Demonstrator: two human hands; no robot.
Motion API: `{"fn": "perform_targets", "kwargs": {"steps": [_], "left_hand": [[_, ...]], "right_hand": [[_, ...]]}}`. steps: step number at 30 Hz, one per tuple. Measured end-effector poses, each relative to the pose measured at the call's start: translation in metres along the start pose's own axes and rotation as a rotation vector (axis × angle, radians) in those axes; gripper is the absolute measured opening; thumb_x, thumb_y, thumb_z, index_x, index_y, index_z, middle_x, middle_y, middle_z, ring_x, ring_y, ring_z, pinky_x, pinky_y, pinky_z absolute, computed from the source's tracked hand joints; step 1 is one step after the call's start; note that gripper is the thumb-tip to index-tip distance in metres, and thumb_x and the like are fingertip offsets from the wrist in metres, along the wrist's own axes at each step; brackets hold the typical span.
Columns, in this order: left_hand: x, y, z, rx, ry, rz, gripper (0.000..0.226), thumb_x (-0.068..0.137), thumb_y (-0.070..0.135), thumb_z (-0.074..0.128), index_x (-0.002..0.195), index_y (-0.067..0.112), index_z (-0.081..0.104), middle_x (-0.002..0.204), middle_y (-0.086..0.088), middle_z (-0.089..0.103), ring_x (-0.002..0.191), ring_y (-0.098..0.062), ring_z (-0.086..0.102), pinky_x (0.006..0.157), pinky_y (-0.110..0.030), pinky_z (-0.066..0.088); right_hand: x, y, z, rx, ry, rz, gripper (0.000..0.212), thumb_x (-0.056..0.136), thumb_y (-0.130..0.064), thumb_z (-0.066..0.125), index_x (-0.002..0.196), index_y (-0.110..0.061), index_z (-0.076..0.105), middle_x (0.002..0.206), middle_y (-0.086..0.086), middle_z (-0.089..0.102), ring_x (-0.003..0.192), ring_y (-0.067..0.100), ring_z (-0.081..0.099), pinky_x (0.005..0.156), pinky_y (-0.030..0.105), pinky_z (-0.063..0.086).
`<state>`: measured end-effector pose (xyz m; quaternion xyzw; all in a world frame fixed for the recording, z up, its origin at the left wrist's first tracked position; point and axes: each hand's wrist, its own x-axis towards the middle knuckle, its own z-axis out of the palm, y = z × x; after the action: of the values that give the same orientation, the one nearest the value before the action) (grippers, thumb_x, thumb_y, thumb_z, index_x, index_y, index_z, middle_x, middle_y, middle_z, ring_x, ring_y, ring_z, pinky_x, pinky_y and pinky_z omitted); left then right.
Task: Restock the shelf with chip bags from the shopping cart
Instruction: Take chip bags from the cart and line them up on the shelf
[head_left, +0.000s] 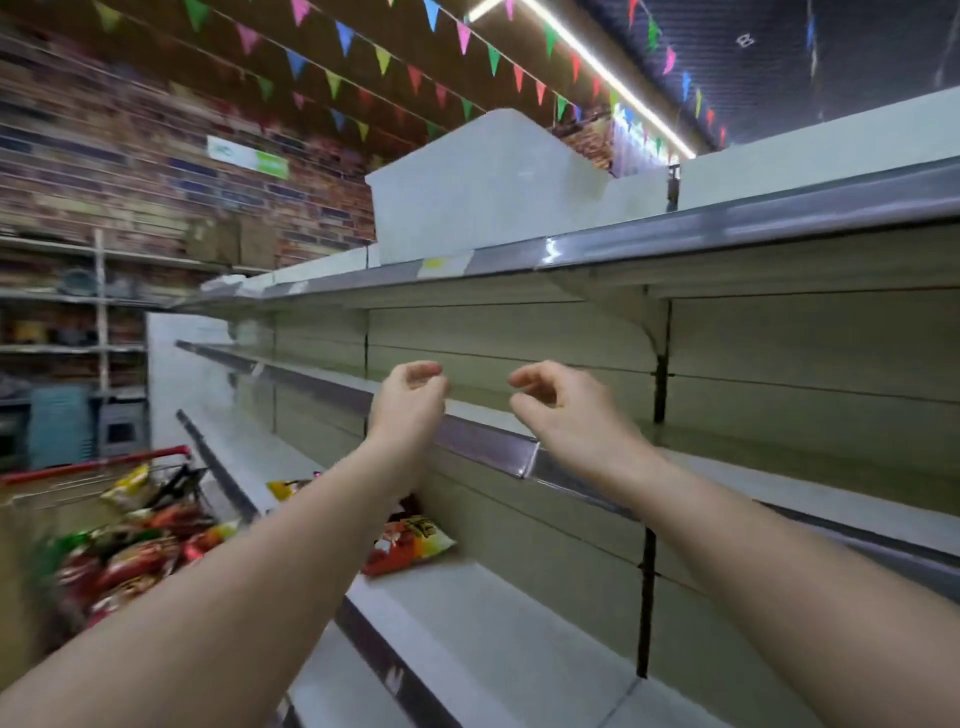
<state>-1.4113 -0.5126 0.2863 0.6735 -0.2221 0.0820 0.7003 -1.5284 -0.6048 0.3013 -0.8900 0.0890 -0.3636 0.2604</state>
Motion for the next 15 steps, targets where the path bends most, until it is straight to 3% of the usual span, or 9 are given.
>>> {"fn": "perform_targets", "kwargs": {"steps": [5, 8, 15], "left_hand": [[0.053, -0.03, -0.063, 0.032, 0.067, -0.016, 0.018, 0.092, 0.015, 0.05, 0.108, 0.02, 0.056, 0.108, -0.003, 0.059, 0.099, -0.019, 0.057, 0.067, -0.025, 0.043], [0.078, -0.05, -0.099, 0.063, 0.106, -0.043, 0.013, 0.093, 0.017, 0.05, 0.105, 0.022, 0.054, 0.11, -0.004, 0.059, 0.104, -0.02, 0.057, 0.077, -0.028, 0.041], [0.123, -0.099, -0.178, 0.136, 0.228, -0.131, 0.025, 0.095, 0.014, 0.048, 0.119, 0.013, 0.055, 0.103, -0.007, 0.058, 0.09, -0.018, 0.056, 0.07, -0.029, 0.043]], "right_hand": [[0.044, -0.025, 0.075, 0.09, -0.079, -0.05, 0.029, 0.092, -0.02, 0.05, 0.12, -0.018, 0.058, 0.118, 0.002, 0.061, 0.111, 0.019, 0.055, 0.093, 0.029, 0.043], [0.066, -0.041, 0.118, 0.103, -0.115, -0.088, 0.03, 0.092, -0.022, 0.052, 0.122, -0.019, 0.058, 0.12, 0.001, 0.061, 0.112, 0.017, 0.054, 0.095, 0.027, 0.041], [0.103, -0.06, 0.218, 0.223, -0.247, -0.096, 0.032, 0.093, -0.023, 0.05, 0.124, -0.019, 0.055, 0.12, 0.001, 0.059, 0.113, 0.016, 0.053, 0.092, 0.026, 0.04]]}}
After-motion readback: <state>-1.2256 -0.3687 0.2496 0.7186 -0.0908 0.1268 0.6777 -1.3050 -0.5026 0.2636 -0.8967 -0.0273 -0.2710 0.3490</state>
